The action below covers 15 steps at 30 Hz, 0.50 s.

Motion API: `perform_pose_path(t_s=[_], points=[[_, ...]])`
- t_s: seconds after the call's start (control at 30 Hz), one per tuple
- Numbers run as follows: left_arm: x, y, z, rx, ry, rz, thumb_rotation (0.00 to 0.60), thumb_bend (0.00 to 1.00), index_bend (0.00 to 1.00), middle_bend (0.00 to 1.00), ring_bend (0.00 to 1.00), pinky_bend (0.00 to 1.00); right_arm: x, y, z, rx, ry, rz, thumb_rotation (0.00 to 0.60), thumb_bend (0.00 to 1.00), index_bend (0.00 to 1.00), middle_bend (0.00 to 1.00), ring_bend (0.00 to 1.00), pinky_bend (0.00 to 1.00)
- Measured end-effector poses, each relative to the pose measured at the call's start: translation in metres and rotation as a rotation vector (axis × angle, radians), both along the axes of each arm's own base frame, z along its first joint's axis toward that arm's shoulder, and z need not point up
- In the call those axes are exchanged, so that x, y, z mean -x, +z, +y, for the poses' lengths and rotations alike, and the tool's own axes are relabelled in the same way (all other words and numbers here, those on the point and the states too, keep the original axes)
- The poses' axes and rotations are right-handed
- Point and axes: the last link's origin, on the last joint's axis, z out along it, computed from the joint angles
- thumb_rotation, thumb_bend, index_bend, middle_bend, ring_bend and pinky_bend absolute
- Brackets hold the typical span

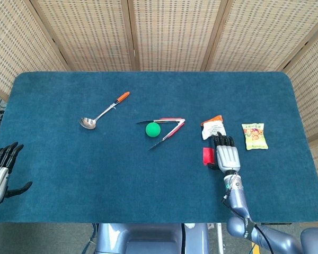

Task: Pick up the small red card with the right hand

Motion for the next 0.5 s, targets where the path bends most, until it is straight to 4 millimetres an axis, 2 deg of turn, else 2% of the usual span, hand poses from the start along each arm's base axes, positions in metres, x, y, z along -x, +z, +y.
perform_pose_path(t_s=[0.5], points=[[-0.002, -0.001, 0.0, 0.005, -0.009, -0.005, 0.6, 0.22, 0.0, 0.0, 0.0, 0.0, -0.011, 0.019, -0.014, 0.048, 0.025, -0.002, 0.6, 0.26, 0.0, 0.0, 0.0, 0.0]])
